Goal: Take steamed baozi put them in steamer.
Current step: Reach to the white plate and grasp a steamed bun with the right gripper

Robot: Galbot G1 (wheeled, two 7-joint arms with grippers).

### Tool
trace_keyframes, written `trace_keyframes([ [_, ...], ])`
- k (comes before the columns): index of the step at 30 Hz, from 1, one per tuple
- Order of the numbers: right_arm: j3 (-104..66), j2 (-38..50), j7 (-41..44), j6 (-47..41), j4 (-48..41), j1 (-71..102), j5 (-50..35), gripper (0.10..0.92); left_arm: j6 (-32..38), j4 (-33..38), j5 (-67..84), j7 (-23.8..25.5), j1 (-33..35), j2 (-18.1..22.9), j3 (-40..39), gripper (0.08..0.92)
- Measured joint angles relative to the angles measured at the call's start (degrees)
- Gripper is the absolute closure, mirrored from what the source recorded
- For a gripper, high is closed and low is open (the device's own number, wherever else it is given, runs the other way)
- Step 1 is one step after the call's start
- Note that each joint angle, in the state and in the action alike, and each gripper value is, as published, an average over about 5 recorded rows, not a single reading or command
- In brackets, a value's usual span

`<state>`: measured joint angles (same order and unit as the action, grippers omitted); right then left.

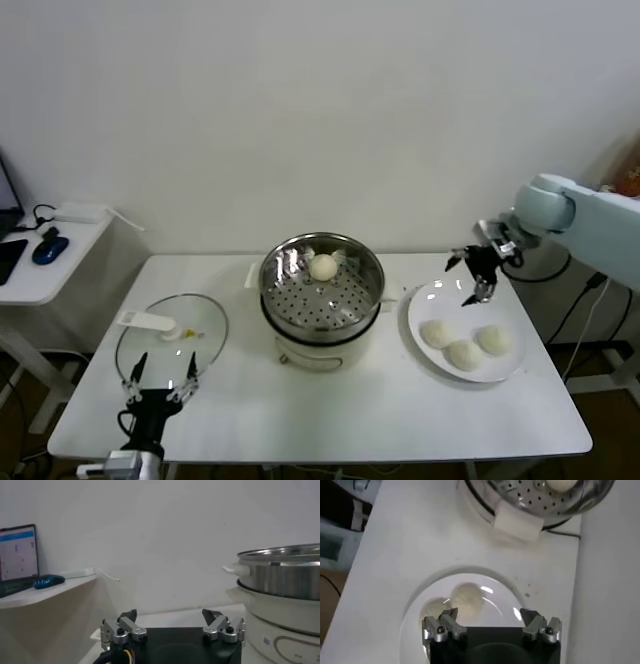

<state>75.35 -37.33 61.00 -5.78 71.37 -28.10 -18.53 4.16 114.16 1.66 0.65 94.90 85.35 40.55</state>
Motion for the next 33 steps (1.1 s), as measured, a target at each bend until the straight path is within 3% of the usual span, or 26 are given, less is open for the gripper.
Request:
trace_keyframes([
  [33,-10.47,-13.01,-0.14,-2.57,-18.00,18.71,7.52,0.203,0.03,-0.63,1.40,-0.18,0.42,-0.02,1.15,0.177],
])
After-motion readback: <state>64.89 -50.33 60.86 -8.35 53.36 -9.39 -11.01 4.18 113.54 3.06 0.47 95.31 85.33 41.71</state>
